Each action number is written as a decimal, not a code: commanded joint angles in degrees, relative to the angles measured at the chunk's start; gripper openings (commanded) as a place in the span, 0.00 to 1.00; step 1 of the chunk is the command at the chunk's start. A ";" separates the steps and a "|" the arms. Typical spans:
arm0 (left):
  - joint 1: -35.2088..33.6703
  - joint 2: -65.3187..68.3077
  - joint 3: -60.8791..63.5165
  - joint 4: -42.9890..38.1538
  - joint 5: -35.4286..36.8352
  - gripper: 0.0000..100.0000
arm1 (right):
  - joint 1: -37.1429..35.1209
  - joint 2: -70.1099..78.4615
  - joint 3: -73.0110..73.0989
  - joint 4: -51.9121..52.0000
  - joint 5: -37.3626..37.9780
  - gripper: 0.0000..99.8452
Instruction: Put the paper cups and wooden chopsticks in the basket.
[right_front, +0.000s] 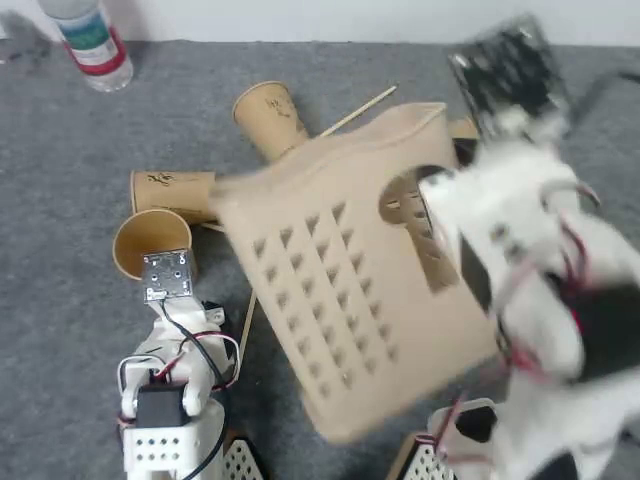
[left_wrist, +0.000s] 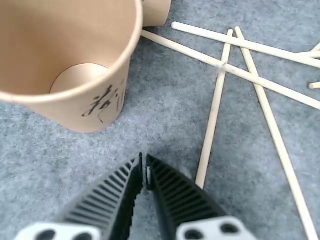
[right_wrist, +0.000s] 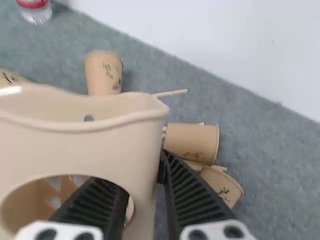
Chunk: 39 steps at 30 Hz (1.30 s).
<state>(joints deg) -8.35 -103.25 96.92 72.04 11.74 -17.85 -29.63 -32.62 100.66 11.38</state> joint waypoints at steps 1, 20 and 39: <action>0.00 -1.14 -0.48 0.26 0.35 0.01 | -0.04 -8.57 1.41 1.98 -2.20 0.01; 0.00 -1.14 -0.48 0.26 0.35 0.01 | 11.03 -50.42 87.03 -56.75 -1.32 0.01; 0.00 -1.14 -0.48 0.26 0.35 0.01 | 7.78 -74.42 96.09 -47.60 -6.51 0.01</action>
<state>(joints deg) -8.26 -103.25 96.92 72.04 11.74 -9.67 -103.82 64.97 51.87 3.38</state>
